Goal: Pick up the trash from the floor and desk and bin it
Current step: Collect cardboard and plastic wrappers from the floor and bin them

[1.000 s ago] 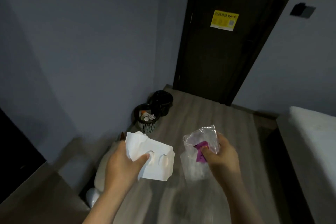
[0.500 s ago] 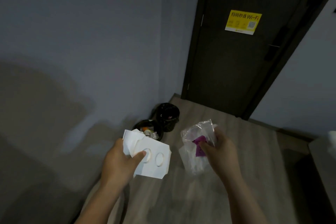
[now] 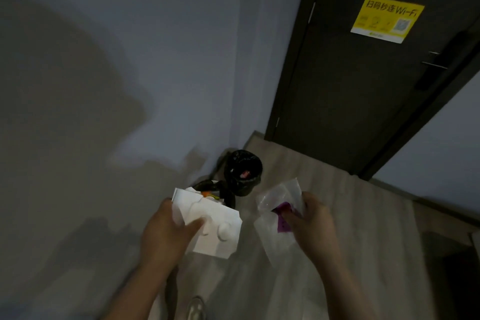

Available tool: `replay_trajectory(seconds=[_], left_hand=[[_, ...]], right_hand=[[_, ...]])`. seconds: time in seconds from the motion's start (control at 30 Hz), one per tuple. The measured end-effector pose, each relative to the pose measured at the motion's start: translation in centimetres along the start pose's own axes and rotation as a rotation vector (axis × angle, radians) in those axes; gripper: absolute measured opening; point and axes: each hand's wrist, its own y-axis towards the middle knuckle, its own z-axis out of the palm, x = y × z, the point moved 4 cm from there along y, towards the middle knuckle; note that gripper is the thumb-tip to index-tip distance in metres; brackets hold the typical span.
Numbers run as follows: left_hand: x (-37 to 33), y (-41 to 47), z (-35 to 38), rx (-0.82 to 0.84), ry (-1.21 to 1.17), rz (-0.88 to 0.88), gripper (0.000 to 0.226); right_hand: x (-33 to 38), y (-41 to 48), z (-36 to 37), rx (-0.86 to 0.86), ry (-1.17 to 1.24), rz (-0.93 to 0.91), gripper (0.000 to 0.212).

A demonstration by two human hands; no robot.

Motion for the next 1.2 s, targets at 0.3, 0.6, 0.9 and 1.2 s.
replay_trajectory(seconds=[0.3, 0.6, 0.9, 1.2], left_hand=[[0.9, 13.2, 2.5, 0.113, -0.035, -0.085, 0.049], [0.6, 21.4, 6.5, 0.112, 0.013, -0.184, 0.040], [0.6, 28.2, 13.4, 0.077, 0.086, -0.346, 0.036], [6.1, 33.0, 21.5, 0.146, 0.124, -0.542, 0.042]], right_hand=[[3.8, 11.4, 5.4, 0.044, -0.045, 0.020, 0.008], [2.6, 21.9, 8.8, 0.213, -0.054, 0.065, 0.008], [0.0, 36.2, 12.3, 0.393, -0.092, -0.004, 0.017], [-6.7, 44.0, 19.4, 0.530, -0.147, 0.031, 0.011]])
